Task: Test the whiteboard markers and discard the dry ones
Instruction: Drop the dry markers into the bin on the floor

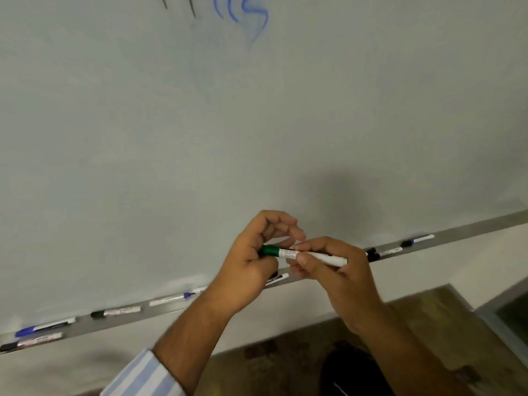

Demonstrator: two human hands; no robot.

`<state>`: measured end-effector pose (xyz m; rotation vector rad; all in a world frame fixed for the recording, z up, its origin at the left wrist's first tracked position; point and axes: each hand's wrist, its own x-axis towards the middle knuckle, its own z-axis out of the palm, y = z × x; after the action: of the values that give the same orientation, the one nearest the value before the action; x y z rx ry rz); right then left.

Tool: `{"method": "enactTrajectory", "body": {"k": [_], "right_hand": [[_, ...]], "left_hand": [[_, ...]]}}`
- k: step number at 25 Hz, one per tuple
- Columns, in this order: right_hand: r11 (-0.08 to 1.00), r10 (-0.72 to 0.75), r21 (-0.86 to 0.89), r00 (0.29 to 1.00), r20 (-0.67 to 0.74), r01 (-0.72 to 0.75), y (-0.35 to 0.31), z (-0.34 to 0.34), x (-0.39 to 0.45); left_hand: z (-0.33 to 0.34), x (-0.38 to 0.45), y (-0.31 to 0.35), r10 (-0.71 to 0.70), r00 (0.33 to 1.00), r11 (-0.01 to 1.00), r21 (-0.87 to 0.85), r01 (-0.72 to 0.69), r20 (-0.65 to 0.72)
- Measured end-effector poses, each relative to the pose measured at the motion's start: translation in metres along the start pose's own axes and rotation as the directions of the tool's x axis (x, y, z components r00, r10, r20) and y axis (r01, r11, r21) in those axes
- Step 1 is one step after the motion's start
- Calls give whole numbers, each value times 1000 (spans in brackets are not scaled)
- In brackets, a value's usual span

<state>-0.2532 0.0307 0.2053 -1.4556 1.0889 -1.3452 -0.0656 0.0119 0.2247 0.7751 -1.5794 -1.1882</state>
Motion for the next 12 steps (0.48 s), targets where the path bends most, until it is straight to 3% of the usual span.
{"method": "enactTrajectory", "body": {"k": [3,5,8,12], "right_hand": [[997,59,-57,998,30,-57,32,-31,-10],[986,142,-100,988,58,-135,59,-53,-18],[953,290,-100,957,16,-287,99,-91,-28],[899,381,-211,923,-49,-383,143,-132,-53]], "left_hand": [[41,7,-39,-54,984,998,21,59,-171],[68,4,-83,-101,965,978,155,141,-241],[104,-9,-141,-127,971,836,504,216,-205],[145,-21,-176,-298,943,658,684,316,-149]]}}
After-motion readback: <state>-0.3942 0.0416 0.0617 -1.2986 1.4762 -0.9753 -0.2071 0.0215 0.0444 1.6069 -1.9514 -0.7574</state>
